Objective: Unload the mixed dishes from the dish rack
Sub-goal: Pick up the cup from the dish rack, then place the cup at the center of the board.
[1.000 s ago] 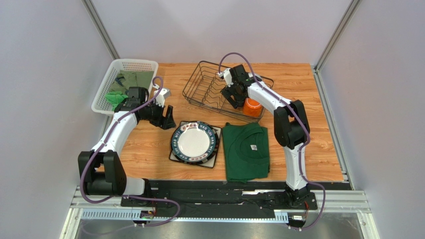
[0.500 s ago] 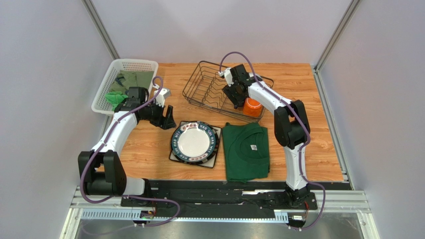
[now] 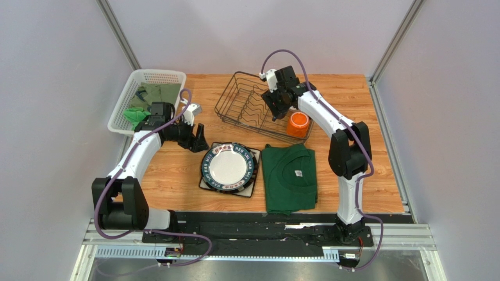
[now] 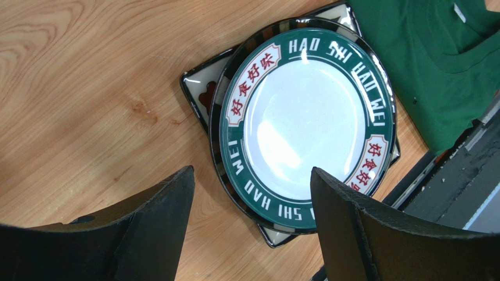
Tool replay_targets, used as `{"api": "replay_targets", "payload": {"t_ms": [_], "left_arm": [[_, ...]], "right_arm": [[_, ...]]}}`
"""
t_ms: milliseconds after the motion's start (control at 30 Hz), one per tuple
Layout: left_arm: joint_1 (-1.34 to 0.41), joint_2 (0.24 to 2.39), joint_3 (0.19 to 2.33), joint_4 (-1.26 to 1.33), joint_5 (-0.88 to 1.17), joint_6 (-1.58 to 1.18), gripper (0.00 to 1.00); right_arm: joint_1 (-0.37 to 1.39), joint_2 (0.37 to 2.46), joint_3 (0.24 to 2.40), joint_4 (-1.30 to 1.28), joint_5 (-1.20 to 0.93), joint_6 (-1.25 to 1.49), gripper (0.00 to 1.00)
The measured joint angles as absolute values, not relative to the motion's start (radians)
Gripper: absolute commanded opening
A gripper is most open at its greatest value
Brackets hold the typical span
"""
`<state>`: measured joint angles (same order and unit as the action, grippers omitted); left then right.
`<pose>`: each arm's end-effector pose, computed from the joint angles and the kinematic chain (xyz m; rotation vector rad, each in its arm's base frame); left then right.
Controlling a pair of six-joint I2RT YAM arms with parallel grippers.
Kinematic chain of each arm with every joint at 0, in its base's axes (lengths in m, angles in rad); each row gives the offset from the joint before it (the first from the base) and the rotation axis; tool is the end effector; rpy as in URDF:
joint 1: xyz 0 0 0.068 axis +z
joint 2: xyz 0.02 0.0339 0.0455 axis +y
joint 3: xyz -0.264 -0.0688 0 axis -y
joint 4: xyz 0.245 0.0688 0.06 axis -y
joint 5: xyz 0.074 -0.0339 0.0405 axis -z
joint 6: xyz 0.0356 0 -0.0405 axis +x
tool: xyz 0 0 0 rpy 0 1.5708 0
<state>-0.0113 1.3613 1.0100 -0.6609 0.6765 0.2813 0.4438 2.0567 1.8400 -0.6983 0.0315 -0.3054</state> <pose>0.2694 -0.0253 0.2575 0.5910 2.3452 -0.7459 0.4180 0.1975 0.2660 -0.8970 2.3178 0.0194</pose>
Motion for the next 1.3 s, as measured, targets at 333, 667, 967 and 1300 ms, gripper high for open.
{"api": "replay_targets", "payload": {"t_ms": [333, 667, 967, 1300], "left_arm": [[-0.011, 1.341, 1.048, -0.628, 0.802, 0.281, 0.78], [-0.016, 1.304, 1.058, -0.477, 0.981, 0.150, 0.77], [-0.083, 1.202, 0.997, -0.248, 1.061, -0.064, 0.77], [-0.214, 1.236, 1.009, -0.031, 1.114, -0.316, 0.74]], "right_arm": [[0.443, 1.957, 1.899, -0.731, -0.139, -0.208, 0.37], [0.444, 1.771, 1.853, -0.734, -0.458, -0.044, 0.37], [0.457, 1.683, 1.695, -0.652, -0.706, 0.043, 0.37], [0.469, 1.668, 1.629, -0.567, -0.844, 0.093, 0.37]]}}
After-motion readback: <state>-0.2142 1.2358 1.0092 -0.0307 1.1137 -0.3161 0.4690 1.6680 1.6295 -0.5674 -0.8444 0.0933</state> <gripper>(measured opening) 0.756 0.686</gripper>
